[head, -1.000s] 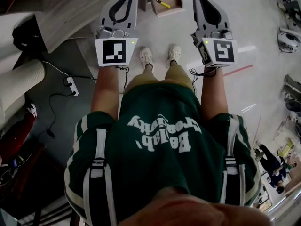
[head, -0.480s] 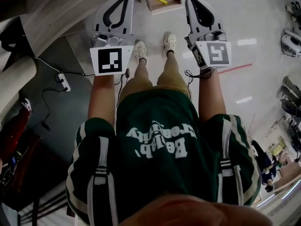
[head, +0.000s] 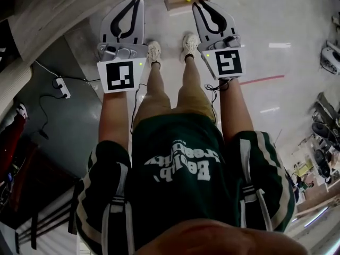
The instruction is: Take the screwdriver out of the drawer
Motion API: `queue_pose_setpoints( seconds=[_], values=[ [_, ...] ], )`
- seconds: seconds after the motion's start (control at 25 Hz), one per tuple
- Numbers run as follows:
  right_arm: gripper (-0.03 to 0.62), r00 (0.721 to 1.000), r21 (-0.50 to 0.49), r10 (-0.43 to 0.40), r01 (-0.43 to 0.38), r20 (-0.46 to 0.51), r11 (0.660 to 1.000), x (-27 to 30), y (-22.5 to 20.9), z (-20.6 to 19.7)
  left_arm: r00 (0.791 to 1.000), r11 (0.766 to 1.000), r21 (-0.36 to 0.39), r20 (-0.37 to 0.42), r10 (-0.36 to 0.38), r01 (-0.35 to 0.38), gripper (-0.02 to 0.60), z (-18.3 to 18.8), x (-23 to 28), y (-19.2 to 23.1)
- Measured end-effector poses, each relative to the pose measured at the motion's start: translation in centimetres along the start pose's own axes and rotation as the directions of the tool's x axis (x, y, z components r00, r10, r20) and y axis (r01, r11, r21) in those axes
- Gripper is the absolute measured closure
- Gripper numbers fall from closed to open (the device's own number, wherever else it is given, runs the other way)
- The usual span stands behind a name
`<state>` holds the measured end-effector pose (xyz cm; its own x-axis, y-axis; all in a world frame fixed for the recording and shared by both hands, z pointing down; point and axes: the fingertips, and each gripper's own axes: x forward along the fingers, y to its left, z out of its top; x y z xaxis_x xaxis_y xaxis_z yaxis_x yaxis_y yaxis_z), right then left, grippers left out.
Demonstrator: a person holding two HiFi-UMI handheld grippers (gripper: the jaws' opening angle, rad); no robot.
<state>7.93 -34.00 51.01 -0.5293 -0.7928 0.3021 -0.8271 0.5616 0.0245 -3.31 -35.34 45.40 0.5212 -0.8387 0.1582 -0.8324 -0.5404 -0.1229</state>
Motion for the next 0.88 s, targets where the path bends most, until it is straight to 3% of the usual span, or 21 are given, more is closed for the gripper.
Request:
queue_pose_setpoints(
  seconds=[0.16, 0.4, 0.48, 0.56, 0.88],
  values=[
    [0.557, 0.994, 0.026, 0.025, -0.022, -0.109, 0.999, 1.2, 0.4, -4.8, 1.0, 1.0, -0.004, -0.017, 0.005, -0.005, 0.565, -2.7, 1.0, -0.3],
    [0.548, 0.981, 0.011, 0.052, -0.051, -0.187, 0.999, 3.3, 0.3, -10.9, 1.0, 0.999, -0.032, -0.027, 0.003, -0.004, 0.565, -6.2, 2.4, -1.2],
    [0.523, 0.974, -0.021, 0.064, -0.071, -0.218, 0.997, 4.1, 0.2, -12.8, 0.999, 0.999, -0.048, -0.036, 0.005, -0.007, 0.565, -7.4, 2.7, -1.5],
    [0.413, 0.969, -0.037, 0.062, -0.073, -0.238, 0.997, 5.1, 0.0, -14.2, 0.999, 0.998, -0.063, -0.042, 0.005, -0.008, 0.565, -8.1, 2.9, -1.8],
    [0.408, 0.94, -0.11, 0.066, -0.108, -0.334, 0.988, 8.2, -0.4, -20.6, 0.996, 0.998, -0.059, -0.086, -0.006, 0.001, 0.565, -10.8, 2.8, -2.0]
  ],
)
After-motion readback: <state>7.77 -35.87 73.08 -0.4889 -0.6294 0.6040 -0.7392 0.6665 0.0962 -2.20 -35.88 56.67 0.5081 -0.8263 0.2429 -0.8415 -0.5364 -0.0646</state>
